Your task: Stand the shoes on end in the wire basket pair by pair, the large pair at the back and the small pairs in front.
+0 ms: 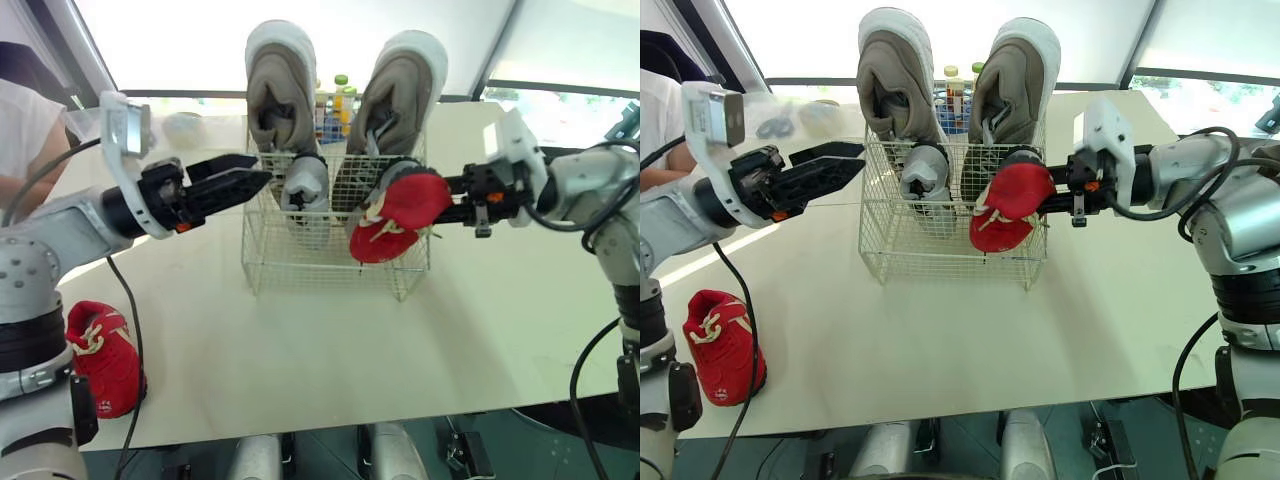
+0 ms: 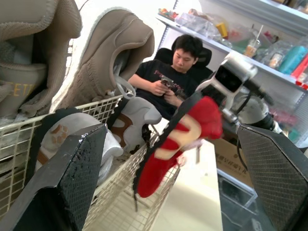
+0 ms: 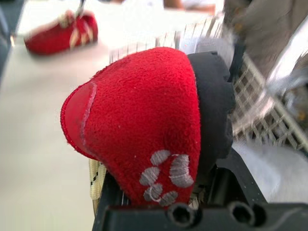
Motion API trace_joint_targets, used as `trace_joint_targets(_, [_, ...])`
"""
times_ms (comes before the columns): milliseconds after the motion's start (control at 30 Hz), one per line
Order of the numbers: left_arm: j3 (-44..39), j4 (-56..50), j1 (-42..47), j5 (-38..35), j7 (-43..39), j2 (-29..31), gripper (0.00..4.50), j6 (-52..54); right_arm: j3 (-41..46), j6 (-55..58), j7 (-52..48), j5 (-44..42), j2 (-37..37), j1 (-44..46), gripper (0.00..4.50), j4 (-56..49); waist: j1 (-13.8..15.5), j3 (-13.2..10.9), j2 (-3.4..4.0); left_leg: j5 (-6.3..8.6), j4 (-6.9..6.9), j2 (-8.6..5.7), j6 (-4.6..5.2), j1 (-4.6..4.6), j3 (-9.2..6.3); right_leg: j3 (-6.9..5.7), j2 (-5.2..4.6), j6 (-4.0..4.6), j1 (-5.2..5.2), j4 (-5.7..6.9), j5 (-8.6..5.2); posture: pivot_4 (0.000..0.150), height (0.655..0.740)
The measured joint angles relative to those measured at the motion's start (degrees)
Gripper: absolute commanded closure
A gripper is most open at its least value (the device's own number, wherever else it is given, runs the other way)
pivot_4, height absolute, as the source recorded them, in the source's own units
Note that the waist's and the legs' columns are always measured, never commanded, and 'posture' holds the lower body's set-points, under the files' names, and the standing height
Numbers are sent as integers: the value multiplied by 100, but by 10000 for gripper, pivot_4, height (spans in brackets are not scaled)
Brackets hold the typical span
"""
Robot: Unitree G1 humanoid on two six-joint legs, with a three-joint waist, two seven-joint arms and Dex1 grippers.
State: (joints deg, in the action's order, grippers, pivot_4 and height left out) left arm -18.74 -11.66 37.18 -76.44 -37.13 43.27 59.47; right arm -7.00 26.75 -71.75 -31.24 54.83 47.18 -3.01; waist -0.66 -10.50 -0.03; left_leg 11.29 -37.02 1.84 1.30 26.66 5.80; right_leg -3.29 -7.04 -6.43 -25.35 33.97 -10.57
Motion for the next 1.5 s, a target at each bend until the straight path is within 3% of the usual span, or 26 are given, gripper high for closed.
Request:
trace_joint_targets(500, [11,-99,-57,237,20,-172,794,-44,-65,-326,-6,597,-600,-529,38655,-16,3,-1,-2,-1,-5,0,-1,-4,0,-1,1,0,6,5,1,1500,7400])
trace_joint_targets(733, [147,-98,-48,353,-12,-268,0,-133,97,-333,150,621,-722,-836,5882,-159,5,0,-3,-1,-7,0,-1,-6,0,-1,1,0,11,5,2,1500,7400])
trace_joint_targets(767, [166,-98,-48,357,-18,-269,0,-136,99,-321,148,618,-702,-882,1734,-222,4,0,-3,-1,-9,0,-1,-7,0,-1,1,1,11,6,2,1500,7400])
trace_joint_targets(800, [179,-98,-48,370,-23,-269,0,-138,101,-283,143,613,-683,-900,765,-284,4,0,-3,-2,-9,0,-1,-7,0,-1,1,3,11,6,4,1500,7400])
trace_joint_targets(1233, [220,-103,-74,494,-148,-247,0,-140,874,-7,186,578,98,-854,765,-658,8,-1,-3,-2,-8,1,-3,-5,-2,0,1,6,6,4,5,1500,7400])
trace_joint_targets(1500, [-230,-570,-785,426,192,361,0,-9,1402,48,27,369,518,-648,765,-577,-24,-4,0,-1,-2,5,-4,-6,-11,7,0,7,-3,3,5,1500,7400])
